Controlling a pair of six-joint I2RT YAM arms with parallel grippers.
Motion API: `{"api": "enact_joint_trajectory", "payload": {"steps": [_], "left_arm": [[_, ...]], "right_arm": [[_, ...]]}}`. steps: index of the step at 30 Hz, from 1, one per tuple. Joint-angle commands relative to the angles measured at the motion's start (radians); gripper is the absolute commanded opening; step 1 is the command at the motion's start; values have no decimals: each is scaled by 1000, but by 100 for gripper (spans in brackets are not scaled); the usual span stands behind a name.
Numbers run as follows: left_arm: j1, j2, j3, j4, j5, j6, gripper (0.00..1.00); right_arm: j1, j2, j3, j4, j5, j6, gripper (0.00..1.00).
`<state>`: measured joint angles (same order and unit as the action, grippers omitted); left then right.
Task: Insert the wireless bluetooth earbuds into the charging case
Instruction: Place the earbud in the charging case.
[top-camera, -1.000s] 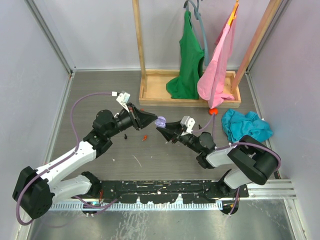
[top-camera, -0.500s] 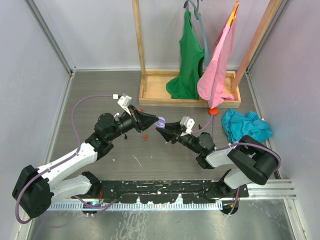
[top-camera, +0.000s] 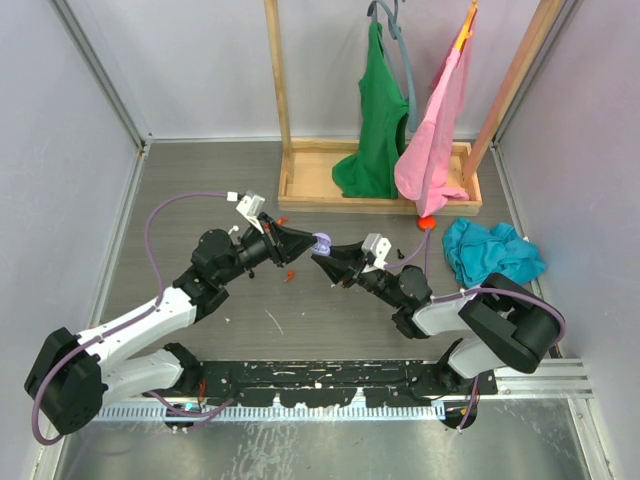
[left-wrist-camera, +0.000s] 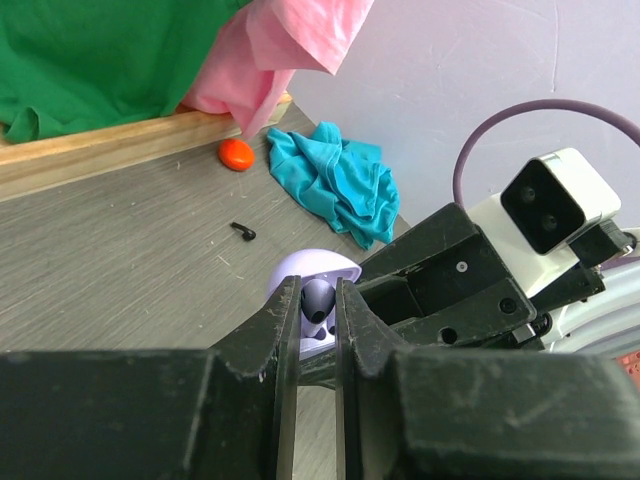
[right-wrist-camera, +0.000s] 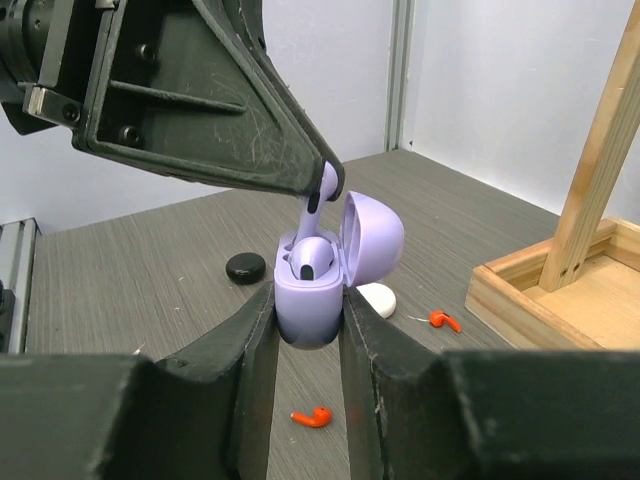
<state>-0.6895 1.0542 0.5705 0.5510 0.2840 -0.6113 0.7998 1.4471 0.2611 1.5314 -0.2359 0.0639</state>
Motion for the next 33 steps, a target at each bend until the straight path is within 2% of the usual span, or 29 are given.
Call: {"api": "enact_joint_trajectory", "payload": {"steps": [1,26,33], "left_arm": [[-12,2,-1,88,-20,24,8],[-30,-15,-38,73,-34,6,11],[-30,-14,-37,49,-55,12,16]], "right_arm": [[7,-39,28,162,19,11,11],[8,-57,26,162,27,22,11],[10,-50,27,162,4,31,11]]}}
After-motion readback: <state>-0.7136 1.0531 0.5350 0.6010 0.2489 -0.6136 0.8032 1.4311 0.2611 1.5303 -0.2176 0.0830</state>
